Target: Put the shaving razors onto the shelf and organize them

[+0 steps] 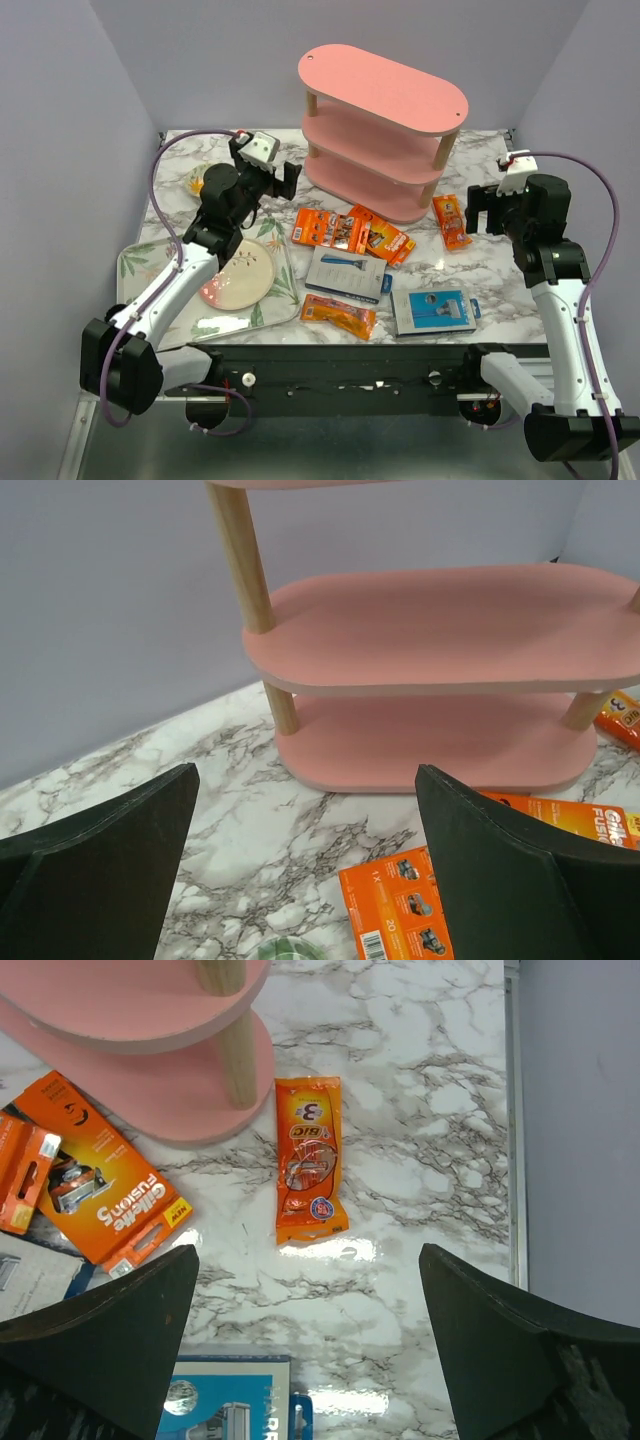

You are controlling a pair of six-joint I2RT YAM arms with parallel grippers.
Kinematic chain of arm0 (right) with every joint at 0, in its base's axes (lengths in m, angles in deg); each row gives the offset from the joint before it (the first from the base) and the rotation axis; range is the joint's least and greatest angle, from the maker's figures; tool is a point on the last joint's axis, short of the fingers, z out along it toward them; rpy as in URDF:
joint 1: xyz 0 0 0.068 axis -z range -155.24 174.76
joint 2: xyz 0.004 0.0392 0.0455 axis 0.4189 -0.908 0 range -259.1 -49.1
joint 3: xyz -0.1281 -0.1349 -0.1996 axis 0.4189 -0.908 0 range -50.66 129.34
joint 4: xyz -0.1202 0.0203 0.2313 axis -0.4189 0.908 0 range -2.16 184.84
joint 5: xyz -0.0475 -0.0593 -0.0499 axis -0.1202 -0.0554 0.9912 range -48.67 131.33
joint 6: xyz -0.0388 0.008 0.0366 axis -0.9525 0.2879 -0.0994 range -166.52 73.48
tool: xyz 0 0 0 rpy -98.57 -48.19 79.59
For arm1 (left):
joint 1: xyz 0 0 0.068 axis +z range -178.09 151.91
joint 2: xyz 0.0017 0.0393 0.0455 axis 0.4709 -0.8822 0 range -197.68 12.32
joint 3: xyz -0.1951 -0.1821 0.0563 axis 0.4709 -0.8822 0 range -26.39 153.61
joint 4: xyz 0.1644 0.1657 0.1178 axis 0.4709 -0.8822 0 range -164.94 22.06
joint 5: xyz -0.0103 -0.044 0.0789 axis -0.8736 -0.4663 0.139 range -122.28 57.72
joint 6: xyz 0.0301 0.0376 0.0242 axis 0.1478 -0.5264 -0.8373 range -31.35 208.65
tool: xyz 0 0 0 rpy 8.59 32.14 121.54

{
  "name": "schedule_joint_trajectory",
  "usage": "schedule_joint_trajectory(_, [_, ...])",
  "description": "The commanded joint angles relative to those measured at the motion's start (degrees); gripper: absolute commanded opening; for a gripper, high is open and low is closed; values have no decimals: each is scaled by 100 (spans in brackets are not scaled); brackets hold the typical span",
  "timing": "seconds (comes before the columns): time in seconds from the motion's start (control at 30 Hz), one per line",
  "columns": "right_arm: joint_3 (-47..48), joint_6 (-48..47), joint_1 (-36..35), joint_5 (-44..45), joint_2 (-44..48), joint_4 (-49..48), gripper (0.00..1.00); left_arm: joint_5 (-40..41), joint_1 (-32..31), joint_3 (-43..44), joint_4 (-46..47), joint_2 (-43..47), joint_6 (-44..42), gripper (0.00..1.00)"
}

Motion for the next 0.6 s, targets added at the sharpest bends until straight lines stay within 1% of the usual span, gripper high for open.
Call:
schedule_joint_trajectory(0.0, [143,-64,-14,-142,-31,-36,100,326,13,430,-143,-309,112,99])
schedule_joint_trajectory(0.07, [161,-398,-6,-554,-14,-107,100,406,13,624,-362,-511,104,99])
schedule_joint_trajectory(0.1, [153,-426,-6,-644,4,-307,100,372,13,878,-468,-599,69,99])
schedule_joint_trajectory(0.17, [109,-233,-6,-794,-13,-563,100,371,13,1160,-880,-897,-37,99])
schedule_joint_trajectory(0.2, [126,-154,-6,-1012,-48,-694,100,424,13,1431,-1004,-1003,-11,99])
schedule_joint_trajectory(0.27, [258,171,-14,-1303,-206,-774,100,530,31,1626,-1180,-1231,129,99])
schedule_joint_trajectory(0.3, [310,302,-14,-1313,-372,-836,100,530,92,1688,-1155,-1294,173,99])
schedule_joint_trajectory(0.37, [355,670,-6,-1261,-514,-950,100,503,145,1628,-787,-1390,191,99])
schedule_joint_trajectory(0.43, [303,883,-6,-1146,-654,-1240,100,495,259,1504,-296,-1487,367,98])
schedule_joint_trajectory(0.47, [206,919,-6,-1137,-690,-1371,100,416,294,1522,-215,-1644,367,98])
schedule_joint_trajectory(0.53, [197,841,-6,-1557,-830,-1688,100,302,434,1793,-152,-1882,402,97])
schedule_joint_trajectory(0.57, [205,822,-14,-1750,-892,-1741,99,32,487,1942,-161,-2170,411,95])
